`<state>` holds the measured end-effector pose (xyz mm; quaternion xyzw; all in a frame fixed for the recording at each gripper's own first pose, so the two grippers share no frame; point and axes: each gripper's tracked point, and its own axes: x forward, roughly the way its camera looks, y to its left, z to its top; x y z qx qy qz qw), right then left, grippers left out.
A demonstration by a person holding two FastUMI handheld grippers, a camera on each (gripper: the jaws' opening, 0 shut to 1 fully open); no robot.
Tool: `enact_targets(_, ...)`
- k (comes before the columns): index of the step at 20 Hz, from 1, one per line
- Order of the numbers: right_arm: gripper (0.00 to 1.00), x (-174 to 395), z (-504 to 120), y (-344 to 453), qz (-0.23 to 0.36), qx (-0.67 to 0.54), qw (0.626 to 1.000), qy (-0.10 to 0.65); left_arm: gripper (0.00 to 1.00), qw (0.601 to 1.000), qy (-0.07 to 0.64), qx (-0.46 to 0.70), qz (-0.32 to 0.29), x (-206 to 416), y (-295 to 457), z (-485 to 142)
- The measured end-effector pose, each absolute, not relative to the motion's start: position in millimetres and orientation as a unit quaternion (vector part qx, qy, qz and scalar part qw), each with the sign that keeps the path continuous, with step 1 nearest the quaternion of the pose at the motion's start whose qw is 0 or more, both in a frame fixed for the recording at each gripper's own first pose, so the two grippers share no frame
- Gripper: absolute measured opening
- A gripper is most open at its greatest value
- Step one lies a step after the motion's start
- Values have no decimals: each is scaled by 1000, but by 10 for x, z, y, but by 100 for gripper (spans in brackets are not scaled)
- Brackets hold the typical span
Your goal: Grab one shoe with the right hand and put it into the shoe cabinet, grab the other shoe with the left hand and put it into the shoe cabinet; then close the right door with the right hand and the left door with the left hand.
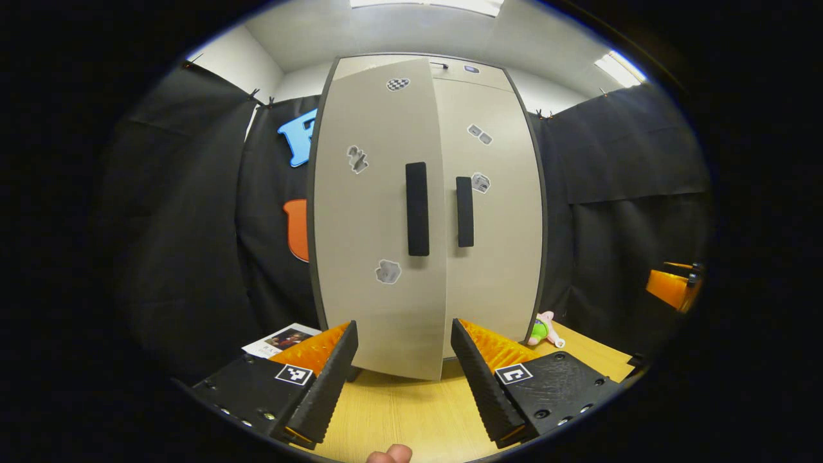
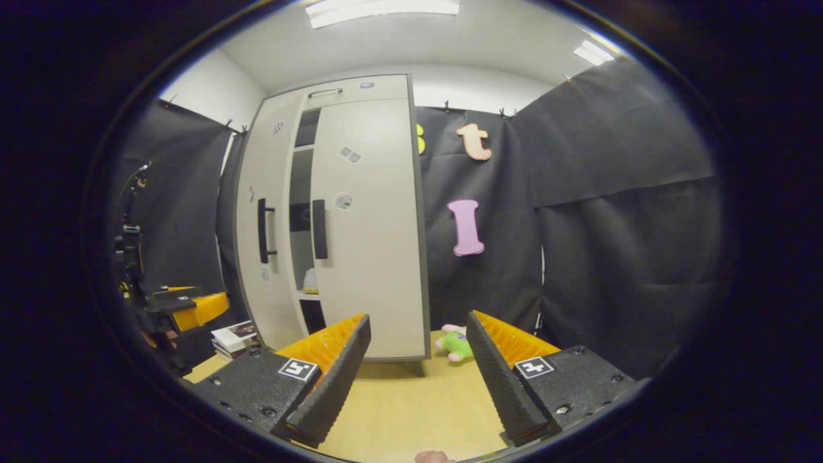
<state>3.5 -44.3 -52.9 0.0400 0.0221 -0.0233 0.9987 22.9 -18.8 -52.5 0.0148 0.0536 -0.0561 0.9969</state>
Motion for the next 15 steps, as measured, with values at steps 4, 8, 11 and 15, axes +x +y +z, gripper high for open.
enact_targets(4, 97, -46, -563, -24, 13, 36, 999, 24, 87, 998, 51, -9, -41, -120, -27, -483)
enact_targets(8, 97, -134, -545, 143, 30, 24, 999, 26, 87, 998, 47, -25, -23, -206, 131, -427)
enact_targets(11, 97, -193, -480, 156, 32, 31, 999, 19, 89, 998, 46, -30, -17, -192, 189, -430)
enact_targets(15, 96, -218, -446, 73, 22, 26, 999, 16, 91, 998, 46, -28, -21, -198, 148, -459)
